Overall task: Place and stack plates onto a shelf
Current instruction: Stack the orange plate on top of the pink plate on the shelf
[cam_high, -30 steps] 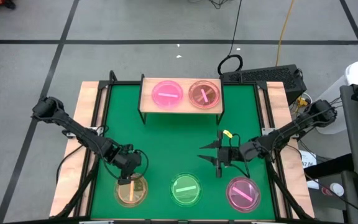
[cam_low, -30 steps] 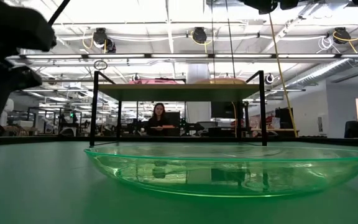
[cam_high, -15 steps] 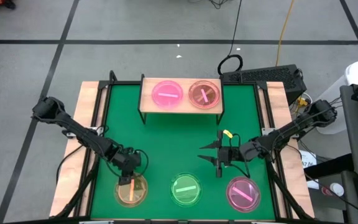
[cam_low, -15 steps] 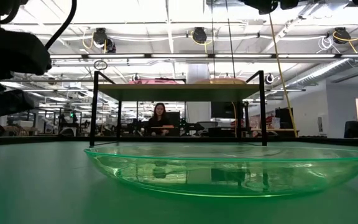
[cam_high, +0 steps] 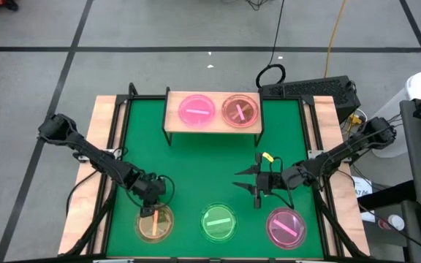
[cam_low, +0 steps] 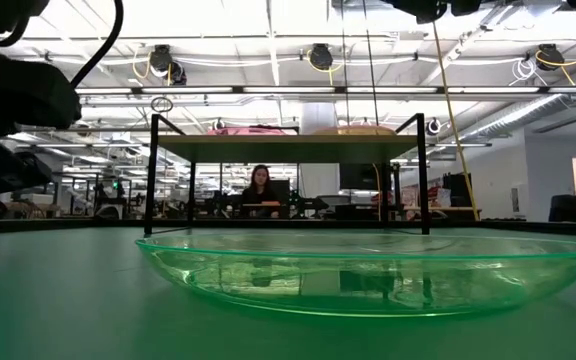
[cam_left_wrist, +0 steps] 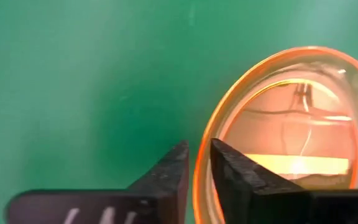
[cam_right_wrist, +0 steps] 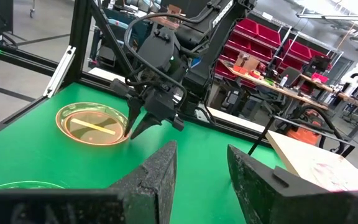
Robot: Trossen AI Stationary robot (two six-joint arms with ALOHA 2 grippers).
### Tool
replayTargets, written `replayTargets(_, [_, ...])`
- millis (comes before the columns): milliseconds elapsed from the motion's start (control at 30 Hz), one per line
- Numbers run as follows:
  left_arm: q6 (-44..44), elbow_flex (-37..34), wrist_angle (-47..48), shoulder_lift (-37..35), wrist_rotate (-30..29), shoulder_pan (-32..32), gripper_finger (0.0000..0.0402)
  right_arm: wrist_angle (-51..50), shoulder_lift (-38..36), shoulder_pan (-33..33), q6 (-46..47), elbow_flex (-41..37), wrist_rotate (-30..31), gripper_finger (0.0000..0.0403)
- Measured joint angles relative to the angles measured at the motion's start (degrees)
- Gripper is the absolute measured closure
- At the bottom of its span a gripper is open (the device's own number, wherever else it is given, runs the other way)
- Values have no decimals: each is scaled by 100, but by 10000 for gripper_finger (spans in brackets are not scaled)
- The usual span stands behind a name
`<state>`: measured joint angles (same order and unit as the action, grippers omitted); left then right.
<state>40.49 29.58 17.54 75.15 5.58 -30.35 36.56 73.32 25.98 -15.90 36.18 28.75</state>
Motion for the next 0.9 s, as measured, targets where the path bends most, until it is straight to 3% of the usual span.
replayTargets(200, [58, 89, -199, -2, 258, 194, 393, 0, 0, 0, 4, 0, 0, 275])
replayTargets(500, [-313, 355, 42, -27, 501, 640, 399, -2, 0, 0, 16, 0, 0, 275])
replayTargets(900, [-1333, 1111, 1329, -27, 290, 1389, 400, -4, 0, 0, 17, 0, 0, 275])
